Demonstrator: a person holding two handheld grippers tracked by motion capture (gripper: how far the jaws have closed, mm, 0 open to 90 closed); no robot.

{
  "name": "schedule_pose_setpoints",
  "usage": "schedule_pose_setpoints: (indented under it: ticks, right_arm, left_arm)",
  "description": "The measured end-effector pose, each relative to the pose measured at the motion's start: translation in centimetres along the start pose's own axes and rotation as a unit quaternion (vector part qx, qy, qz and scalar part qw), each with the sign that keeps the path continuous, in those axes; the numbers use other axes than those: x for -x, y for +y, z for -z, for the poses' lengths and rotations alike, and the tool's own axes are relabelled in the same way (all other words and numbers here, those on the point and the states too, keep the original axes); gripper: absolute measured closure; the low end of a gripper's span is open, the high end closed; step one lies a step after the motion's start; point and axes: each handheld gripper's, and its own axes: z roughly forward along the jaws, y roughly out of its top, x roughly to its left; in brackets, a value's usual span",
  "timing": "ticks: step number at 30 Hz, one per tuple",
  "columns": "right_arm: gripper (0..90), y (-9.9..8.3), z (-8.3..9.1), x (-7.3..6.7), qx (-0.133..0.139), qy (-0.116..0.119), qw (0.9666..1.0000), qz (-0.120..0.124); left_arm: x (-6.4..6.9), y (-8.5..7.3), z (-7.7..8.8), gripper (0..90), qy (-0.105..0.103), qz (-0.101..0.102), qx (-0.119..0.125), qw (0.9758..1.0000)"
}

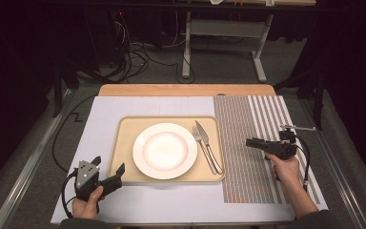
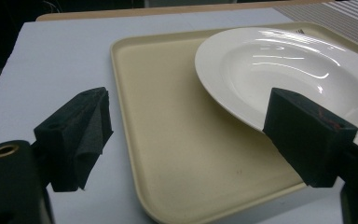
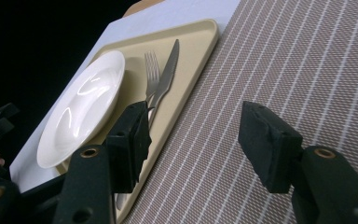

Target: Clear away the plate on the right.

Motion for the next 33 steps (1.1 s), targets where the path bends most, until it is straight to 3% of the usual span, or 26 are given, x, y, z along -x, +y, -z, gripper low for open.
schedule_pose_setpoints:
  ticks: [6, 15, 19, 25, 29, 33]
  right_arm:
    - [43.3, -0.6, 1.3, -0.1, 0.001, -0.024, 0.9994, 0.025]
    - [41.4, -2.1, 3.1, -0.7, 0.002, -0.067, 0.9945, 0.081]
    - [39.5, -2.8, 3.9, -1.4, -0.007, -0.098, 0.9885, 0.115]
    - [36.9, -4.6, 5.1, -2.2, 0.002, -0.123, 0.9796, 0.159]
    - [36.0, -5.7, 5.9, -2.7, 0.017, -0.142, 0.9714, 0.189]
    - [35.3, -7.0, 6.7, -2.8, 0.034, -0.149, 0.9681, 0.199]
  left_arm:
    - [-0.1, 0.0, 0.0, 15.9, 0.004, 0.005, -0.002, 1.0000]
    - [-0.2, 0.1, 0.1, 15.9, 0.007, 0.008, -0.001, 0.9999]
    - [-0.4, 0.2, 0.2, 15.9, 0.009, 0.008, 0.000, 0.9999]
    - [-0.4, 0.2, 0.3, 15.9, 0.009, 0.009, 0.002, 0.9999]
    - [-0.4, 0.2, 0.4, 15.9, 0.009, 0.010, 0.002, 0.9999]
    - [-0.2, 0.2, 0.4, 15.9, 0.009, 0.009, 0.004, 0.9999]
